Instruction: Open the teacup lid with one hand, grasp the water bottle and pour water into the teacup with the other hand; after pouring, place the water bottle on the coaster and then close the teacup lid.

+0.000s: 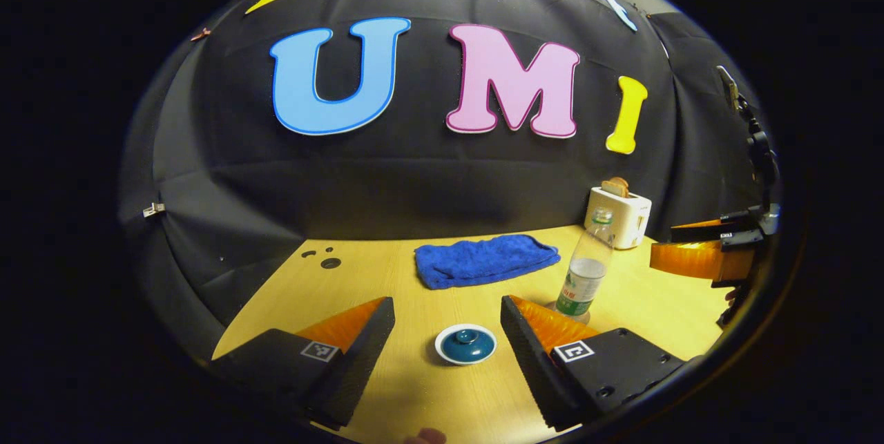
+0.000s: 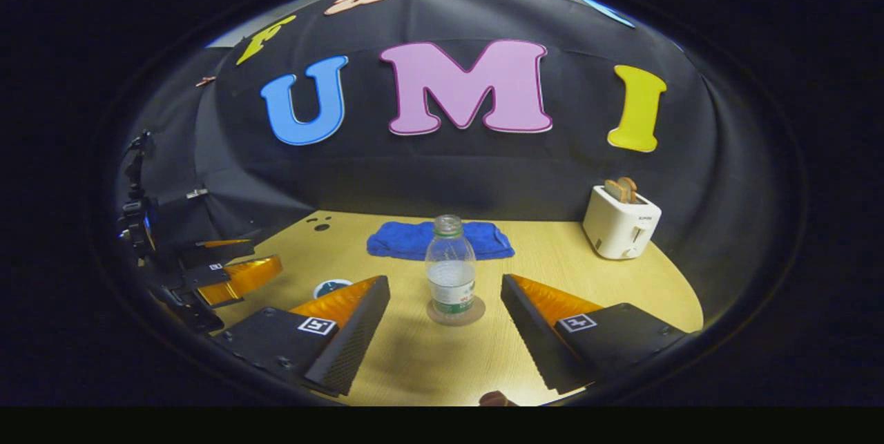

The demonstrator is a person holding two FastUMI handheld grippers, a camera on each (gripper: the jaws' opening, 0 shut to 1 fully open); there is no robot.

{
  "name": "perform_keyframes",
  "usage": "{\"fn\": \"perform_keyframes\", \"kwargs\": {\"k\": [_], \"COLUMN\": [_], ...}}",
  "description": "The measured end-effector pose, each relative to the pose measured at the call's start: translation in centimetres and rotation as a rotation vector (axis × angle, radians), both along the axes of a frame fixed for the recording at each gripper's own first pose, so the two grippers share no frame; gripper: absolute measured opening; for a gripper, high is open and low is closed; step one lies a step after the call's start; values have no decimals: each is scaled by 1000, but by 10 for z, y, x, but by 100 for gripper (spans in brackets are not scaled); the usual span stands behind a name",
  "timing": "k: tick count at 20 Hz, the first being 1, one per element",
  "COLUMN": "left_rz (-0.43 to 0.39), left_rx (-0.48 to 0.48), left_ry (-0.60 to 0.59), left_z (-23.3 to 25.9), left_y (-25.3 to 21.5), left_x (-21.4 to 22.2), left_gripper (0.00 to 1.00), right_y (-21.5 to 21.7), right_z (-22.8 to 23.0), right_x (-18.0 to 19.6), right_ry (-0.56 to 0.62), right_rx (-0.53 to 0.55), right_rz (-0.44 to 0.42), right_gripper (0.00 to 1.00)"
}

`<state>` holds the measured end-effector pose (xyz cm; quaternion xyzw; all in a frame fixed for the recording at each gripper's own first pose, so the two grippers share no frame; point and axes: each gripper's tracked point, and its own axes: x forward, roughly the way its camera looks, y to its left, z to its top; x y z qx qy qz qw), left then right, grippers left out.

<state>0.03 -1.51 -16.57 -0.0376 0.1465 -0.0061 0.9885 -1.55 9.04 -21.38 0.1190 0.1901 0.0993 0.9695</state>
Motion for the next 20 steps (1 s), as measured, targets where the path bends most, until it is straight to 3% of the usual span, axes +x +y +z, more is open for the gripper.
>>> {"fn": "perform_keyframes", "kwargs": {"k": [19,20], "left_rz": [-25,-29], "left_rx": [32,36], "left_ry": [-178,-187], "left_z": [142,147], "left_y": [-18,-20], "left_x": [-7,-7], "left_gripper": [97,100], "right_y": [-72,-75], "right_z": [127,129], "right_x": [1,1], "right_ry": [-189,-197], "right_rx": [-18,-18], "right_rz": [-94,-96], "right_gripper": [100,100]}}
